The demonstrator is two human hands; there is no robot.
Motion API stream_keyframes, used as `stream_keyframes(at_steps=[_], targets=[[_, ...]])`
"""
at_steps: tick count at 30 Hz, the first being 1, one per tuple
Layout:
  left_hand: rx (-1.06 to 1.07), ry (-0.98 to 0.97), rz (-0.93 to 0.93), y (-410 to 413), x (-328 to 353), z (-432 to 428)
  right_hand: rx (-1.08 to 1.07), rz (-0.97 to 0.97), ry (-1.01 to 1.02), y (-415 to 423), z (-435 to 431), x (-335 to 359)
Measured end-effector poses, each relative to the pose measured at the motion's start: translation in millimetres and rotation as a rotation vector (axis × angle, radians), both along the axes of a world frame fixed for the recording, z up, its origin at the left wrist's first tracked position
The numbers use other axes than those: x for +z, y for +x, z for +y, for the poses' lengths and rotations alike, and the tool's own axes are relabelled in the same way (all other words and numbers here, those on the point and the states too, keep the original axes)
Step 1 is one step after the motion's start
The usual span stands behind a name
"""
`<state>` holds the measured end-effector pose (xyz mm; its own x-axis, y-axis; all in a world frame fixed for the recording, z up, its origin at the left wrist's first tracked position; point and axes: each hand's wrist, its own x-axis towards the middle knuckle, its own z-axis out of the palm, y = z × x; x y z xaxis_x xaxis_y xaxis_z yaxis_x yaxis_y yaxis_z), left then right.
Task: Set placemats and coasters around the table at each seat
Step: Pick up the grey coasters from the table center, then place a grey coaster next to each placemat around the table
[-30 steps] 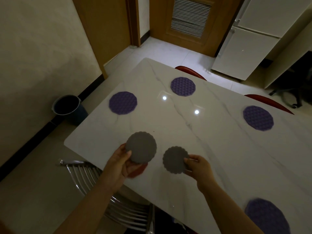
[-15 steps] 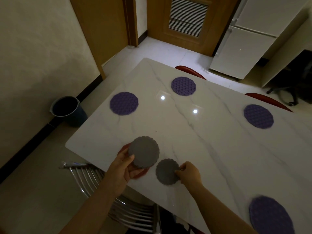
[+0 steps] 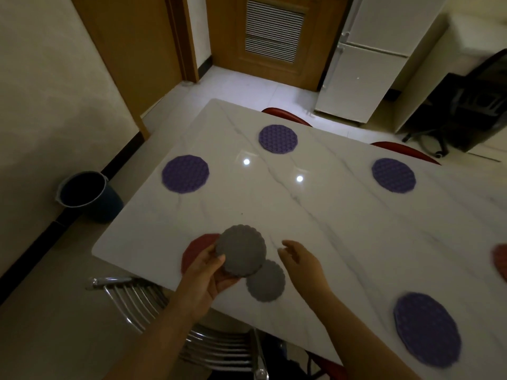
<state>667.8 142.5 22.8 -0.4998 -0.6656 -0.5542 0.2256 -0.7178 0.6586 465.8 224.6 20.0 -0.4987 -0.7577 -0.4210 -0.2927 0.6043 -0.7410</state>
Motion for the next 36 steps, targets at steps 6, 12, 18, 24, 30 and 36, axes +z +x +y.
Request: stream_keyframes(at_steps=[6,12,18,24,30,36], targets=[[-0.095,0.002,-0.003,-23.1,-4.2,15.7,0.038,-0.069,-0.126,17.3,17.7,27.5],[-0.157,-0.015,0.031,-47.6,-7.1,39.8,-0.066,0.017,-0.120,7.3,51.6,31.8],[-0.223,-0.026,0.055,-78.4,-5.3,68.1,-0.307,-0.015,-0.275,-19.5,92.7,35.0],[-0.232,-0.048,0.026,-118.3,-3.0,115.2,-0.529,-0.342,-0.312,-66.7,141.3,33.1],[-0.125,-0.012,-0.017,-159.3,-11.1,174.4,-0.689,-0.435,-0.322,-150.1,233.0,21.0],[-0.095,0.001,-0.019,-195.9,-20.0,226.3,-0.859,-0.301,-0.176,-243.8,341.8,-16.9]])
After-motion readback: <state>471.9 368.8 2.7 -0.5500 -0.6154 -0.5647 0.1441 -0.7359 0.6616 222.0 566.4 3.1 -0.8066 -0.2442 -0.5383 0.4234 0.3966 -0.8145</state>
